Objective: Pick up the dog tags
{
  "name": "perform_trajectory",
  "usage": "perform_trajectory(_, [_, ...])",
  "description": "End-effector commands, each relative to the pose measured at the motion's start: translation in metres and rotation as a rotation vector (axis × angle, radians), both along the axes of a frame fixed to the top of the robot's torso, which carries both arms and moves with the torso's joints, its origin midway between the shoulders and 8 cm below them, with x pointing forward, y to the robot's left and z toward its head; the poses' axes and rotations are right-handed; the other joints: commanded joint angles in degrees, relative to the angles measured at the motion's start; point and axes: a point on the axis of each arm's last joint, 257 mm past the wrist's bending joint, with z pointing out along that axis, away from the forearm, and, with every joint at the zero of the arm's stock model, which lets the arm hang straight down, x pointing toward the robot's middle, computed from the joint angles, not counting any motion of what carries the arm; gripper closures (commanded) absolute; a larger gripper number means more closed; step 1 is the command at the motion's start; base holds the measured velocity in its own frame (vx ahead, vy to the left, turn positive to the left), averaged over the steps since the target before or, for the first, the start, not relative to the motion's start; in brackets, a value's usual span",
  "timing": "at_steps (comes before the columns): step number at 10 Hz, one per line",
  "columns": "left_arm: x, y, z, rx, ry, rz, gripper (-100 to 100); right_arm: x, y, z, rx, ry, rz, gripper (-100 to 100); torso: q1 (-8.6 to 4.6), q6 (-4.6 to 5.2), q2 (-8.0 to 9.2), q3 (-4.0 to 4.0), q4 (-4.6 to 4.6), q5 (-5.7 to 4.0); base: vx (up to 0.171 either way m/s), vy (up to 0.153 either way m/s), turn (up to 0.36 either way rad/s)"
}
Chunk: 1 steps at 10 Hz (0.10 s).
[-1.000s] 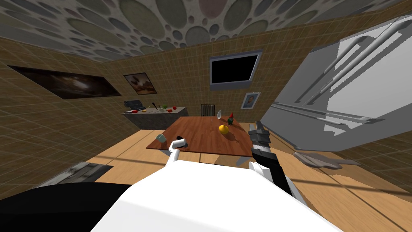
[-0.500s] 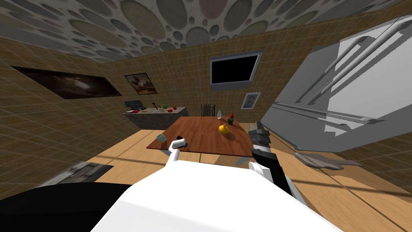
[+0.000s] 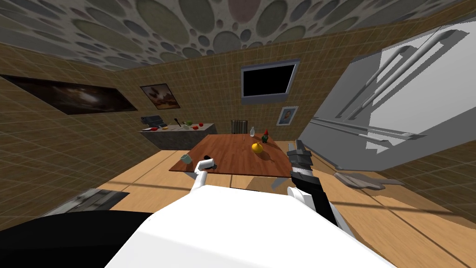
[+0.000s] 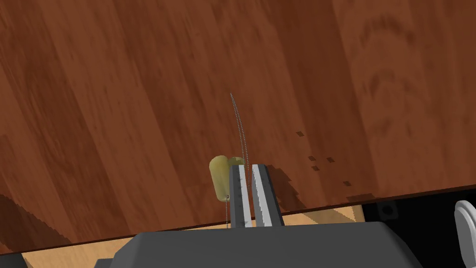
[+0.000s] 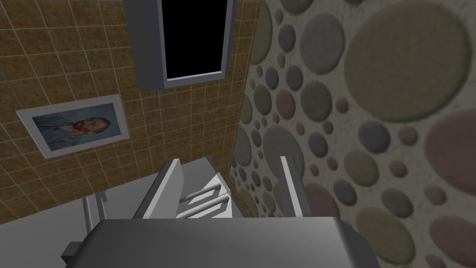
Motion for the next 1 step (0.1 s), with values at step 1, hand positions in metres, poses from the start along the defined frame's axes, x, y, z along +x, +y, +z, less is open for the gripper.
perform_trajectory(1, [0.0000,0.0000,0.0000,0.000,0.000,0.000,0,0.0000,0.0000,0.0000,0.000,0.000,0.000,0,0.00,0.00,0.00,0.00,0.00,0.00,0.000,0.000,0.000])
